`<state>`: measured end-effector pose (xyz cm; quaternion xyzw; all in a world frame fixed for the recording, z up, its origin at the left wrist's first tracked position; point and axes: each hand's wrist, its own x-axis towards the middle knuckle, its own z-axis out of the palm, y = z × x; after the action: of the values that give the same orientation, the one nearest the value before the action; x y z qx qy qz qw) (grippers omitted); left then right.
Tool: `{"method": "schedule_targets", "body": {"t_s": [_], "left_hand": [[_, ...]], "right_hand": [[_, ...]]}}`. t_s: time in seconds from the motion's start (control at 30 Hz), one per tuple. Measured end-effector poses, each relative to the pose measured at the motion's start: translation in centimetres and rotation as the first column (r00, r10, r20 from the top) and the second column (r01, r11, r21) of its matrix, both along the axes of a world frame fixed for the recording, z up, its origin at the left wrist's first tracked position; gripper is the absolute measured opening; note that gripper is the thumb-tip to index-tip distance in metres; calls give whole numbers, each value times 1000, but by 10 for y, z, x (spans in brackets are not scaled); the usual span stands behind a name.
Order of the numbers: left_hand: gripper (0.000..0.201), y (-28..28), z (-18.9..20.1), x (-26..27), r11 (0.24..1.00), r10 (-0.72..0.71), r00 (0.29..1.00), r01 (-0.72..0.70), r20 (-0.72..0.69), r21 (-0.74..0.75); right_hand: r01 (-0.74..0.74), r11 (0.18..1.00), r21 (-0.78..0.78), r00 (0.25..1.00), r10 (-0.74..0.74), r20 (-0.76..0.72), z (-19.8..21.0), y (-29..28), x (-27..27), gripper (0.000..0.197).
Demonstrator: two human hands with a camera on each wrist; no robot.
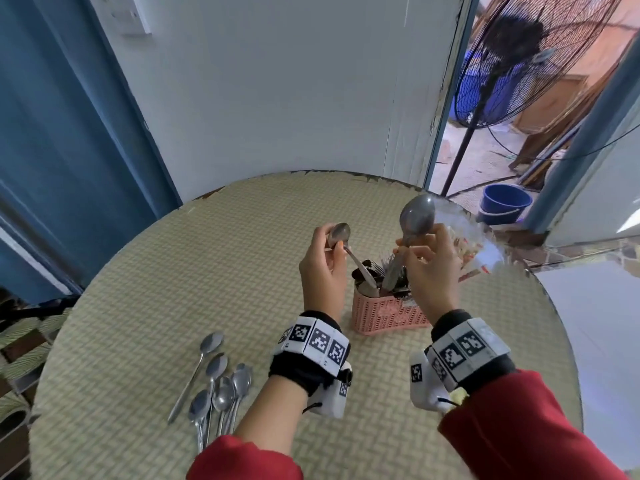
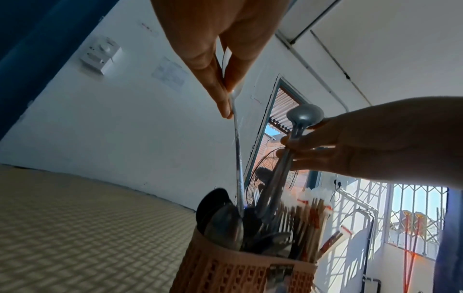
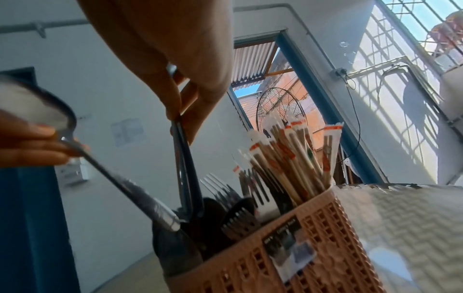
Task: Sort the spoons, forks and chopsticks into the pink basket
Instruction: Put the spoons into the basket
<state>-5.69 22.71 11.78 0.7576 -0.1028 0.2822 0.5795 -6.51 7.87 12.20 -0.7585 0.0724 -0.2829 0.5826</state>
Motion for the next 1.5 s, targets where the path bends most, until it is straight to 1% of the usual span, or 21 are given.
{"method": "schedule_targets", "body": {"t_s": [0.13, 0.23, 0.33, 0.4, 0.5, 0.57, 0.63, 0.73, 0.83, 0.93, 1.0, 1.07, 1.17, 1.27, 1.37, 1.43, 1.5], "left_hand": [[21, -12, -16, 2, 1000, 3, 1000, -3, -18, 2], [21, -17, -25, 0, 1000, -7, 1000, 7, 15, 9], [20, -20, -35, 1, 995, -39, 999, 36, 29, 89], [21, -22, -41, 2, 985, -43, 999, 42, 4, 170], [29, -27, -45, 1, 972, -87, 989, 111, -121, 209], [39, -29, -47, 1, 960, -151, 956, 202, -252, 192], [49, -30, -48, 1, 951, -187, 917, 259, -353, 167], [54, -29, -46, -3, 960, -207, 894, 265, -396, 96], [47, -23, -49, -8, 978, -154, 912, 195, -379, 72], [41, -13, -54, -18, 994, -74, 924, 99, -375, 48], [38, -3, -58, -28, 998, -23, 921, 41, -388, 37], [35, 11, -65, -39, 999, 23, 918, -10, -397, 35], [32, 39, -83, -56, 997, 80, 904, -66, -420, 48], [29, 74, -102, -69, 988, 151, 860, -138, -488, 64], [26, 114, -123, -79, 973, 232, 808, -189, -542, 135], [21, 141, -135, -86, 963, 269, 770, -205, -578, 175], [15, 164, -140, -92, 960, 279, 741, -224, -611, 167]], "right_hand": [[-21, 999, -26, 998, 19, -57, -20, 1, 9, 27], [-58, 998, -34, 994, 55, -96, -32, 2, 15, 31], [-78, 984, -158, 990, 57, -130, -38, 0, 14, 27], [-123, 973, -197, 985, 96, -140, -40, -2, 12, 28], [-199, 953, -230, 971, 160, -177, -38, -7, 9, 34], [-268, 939, -216, 951, 222, -216, -35, -10, 7, 46], [-319, 931, -176, 930, 273, -245, -33, -12, 5, 52], [-324, 927, -191, 932, 277, -235, -31, -12, 3, 51], [-241, 947, -214, 964, 207, -166, -30, -7, -3, 46], [-172, 966, -195, 984, 161, -71, -27, 7, -12, 36], [-159, 966, -202, 987, 160, -16, -27, 20, -20, 30], [-193, 963, -189, 981, 196, -1, -32, 37, -27, 28], [-296, 943, -154, 955, 288, -73, -50, 69, -37, 32], [-390, 915, -105, 911, 367, -190, -73, 104, -44, 30], [-471, 878, -80, 844, 423, -329, -97, 139, -50, 29], [-511, 856, -73, 797, 441, -412, -112, 161, -51, 26], [-532, 845, -64, 752, 436, -495, -127, 182, -52, 21]]}}
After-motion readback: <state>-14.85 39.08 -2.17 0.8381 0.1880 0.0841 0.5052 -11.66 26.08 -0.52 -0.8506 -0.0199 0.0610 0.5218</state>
